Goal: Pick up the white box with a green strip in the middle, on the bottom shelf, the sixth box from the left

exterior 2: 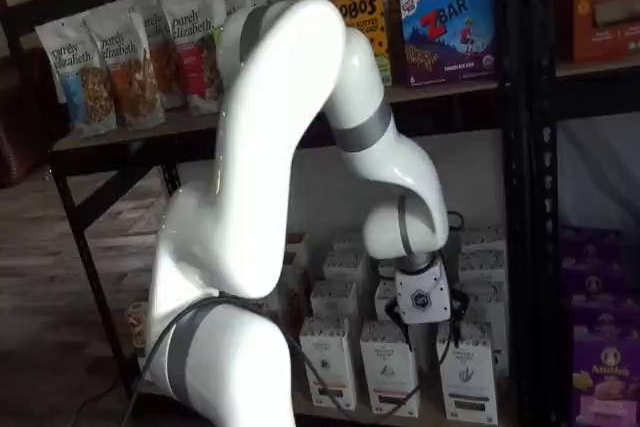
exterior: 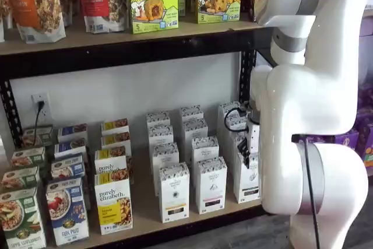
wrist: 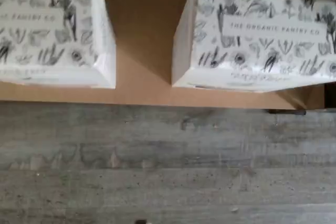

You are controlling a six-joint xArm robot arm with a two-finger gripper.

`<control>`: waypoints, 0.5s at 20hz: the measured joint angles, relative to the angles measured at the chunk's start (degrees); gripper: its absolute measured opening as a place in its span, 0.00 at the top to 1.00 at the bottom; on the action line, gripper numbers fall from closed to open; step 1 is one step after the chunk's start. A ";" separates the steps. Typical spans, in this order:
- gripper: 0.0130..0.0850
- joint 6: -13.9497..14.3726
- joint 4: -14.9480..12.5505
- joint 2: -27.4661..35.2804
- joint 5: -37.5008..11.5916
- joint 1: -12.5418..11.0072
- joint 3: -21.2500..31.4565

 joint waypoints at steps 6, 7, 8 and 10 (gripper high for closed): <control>0.00 -1.78 1.08 5.21 -0.09 -0.79 -6.58; 0.00 -3.36 2.73 6.31 0.66 -0.70 -8.16; 0.00 -4.68 4.17 7.08 1.19 -0.61 -9.26; 0.00 -6.47 6.12 8.69 1.67 -0.54 -11.42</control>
